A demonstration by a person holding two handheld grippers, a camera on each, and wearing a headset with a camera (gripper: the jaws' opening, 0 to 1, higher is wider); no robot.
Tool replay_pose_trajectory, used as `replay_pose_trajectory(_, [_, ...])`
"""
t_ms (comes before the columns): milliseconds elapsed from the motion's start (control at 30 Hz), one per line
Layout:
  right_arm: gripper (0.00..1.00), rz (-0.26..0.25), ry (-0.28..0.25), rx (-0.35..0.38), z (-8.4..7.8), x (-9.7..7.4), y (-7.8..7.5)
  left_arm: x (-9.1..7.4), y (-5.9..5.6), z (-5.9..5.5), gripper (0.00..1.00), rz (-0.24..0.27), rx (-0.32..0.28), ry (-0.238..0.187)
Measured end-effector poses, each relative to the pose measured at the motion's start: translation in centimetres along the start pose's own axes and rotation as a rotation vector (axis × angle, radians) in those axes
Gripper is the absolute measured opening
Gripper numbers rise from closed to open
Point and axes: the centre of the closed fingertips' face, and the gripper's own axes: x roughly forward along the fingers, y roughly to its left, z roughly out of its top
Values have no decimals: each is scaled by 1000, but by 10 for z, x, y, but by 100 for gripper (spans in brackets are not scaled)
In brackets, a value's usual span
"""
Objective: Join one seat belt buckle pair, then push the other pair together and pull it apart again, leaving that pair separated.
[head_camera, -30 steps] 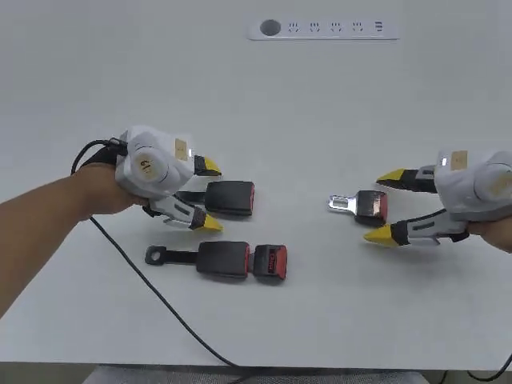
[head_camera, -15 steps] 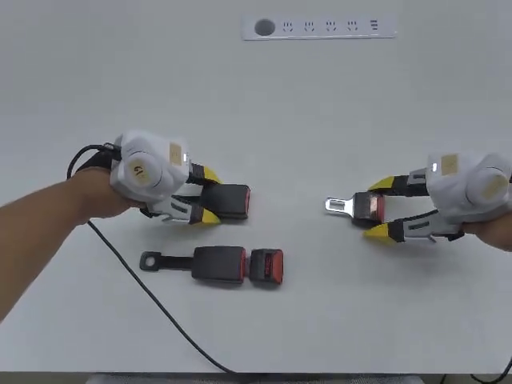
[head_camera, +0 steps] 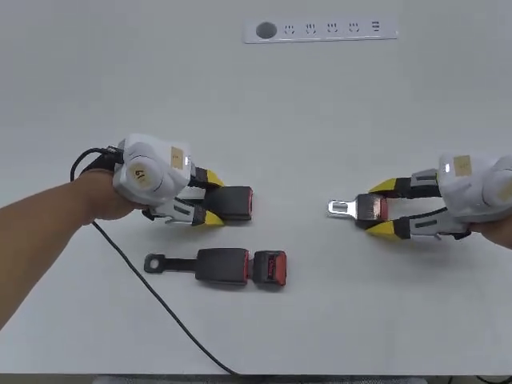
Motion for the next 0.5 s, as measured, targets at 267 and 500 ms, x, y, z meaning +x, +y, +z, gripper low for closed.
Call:
replay_pose_trajectory(267, [36,6,-36,16,5,6,1,-1,-3,-1,34,-11,-9,-2])
replay_pose_trajectory(500, [36,19,-65,17,17,21,4,-1,-3,-1,34,-12,-20,-1])
